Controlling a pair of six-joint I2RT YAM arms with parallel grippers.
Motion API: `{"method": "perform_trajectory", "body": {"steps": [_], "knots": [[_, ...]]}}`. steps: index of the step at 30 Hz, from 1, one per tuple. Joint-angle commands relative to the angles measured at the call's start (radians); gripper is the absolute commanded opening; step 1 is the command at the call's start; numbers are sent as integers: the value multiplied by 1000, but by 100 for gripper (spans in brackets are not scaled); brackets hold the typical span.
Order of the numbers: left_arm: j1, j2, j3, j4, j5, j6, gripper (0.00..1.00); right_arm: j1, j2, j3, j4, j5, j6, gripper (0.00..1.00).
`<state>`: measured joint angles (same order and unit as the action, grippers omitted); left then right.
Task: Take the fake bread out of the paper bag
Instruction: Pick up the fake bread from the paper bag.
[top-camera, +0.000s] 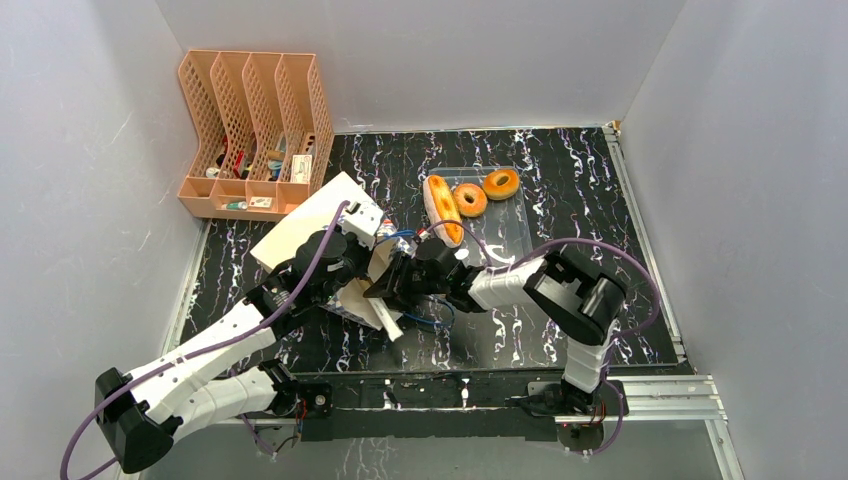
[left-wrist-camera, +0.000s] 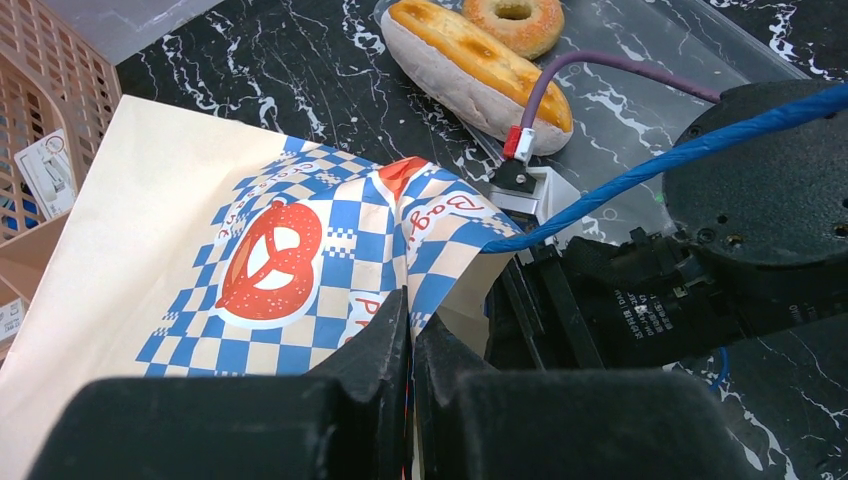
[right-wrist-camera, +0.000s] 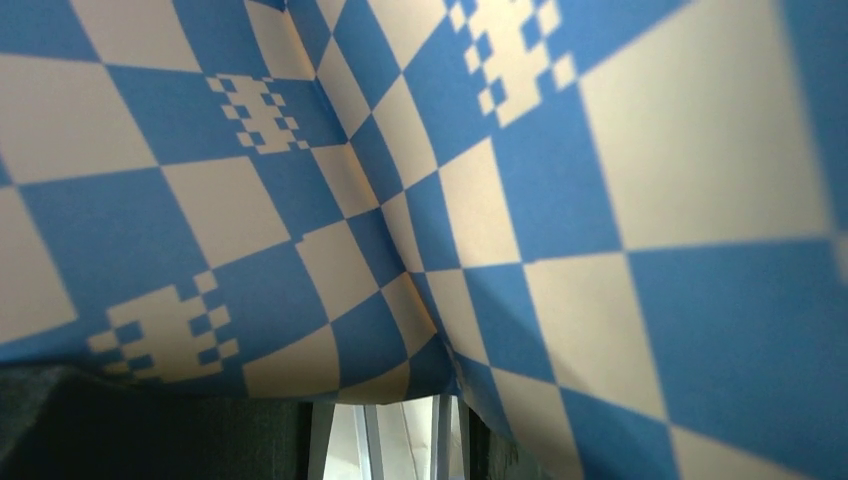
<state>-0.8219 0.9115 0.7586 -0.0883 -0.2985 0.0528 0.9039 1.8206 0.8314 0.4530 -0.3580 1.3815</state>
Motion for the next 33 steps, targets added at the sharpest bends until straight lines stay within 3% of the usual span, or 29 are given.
{"method": "perform_trajectory", "body": {"steps": [1, 5, 9, 14, 33], "knots": [[-9, -10, 27, 43, 59, -6, 0, -2, 27, 55, 40, -12, -6, 39], [-9, -6, 24, 46, 61, -7, 0, -2, 70, 83, 44, -25, -13, 36], [-10, -12, 18, 48, 55, -6, 0, -2, 85, 74, 77, -36, -7, 15], [-9, -19, 14, 40, 22, -4, 0, -3, 46, 43, 84, -25, -16, 1], [-11, 29, 32, -14, -251, -50, 0, -10, -326, -161, -19, 56, -107, 0]]}}
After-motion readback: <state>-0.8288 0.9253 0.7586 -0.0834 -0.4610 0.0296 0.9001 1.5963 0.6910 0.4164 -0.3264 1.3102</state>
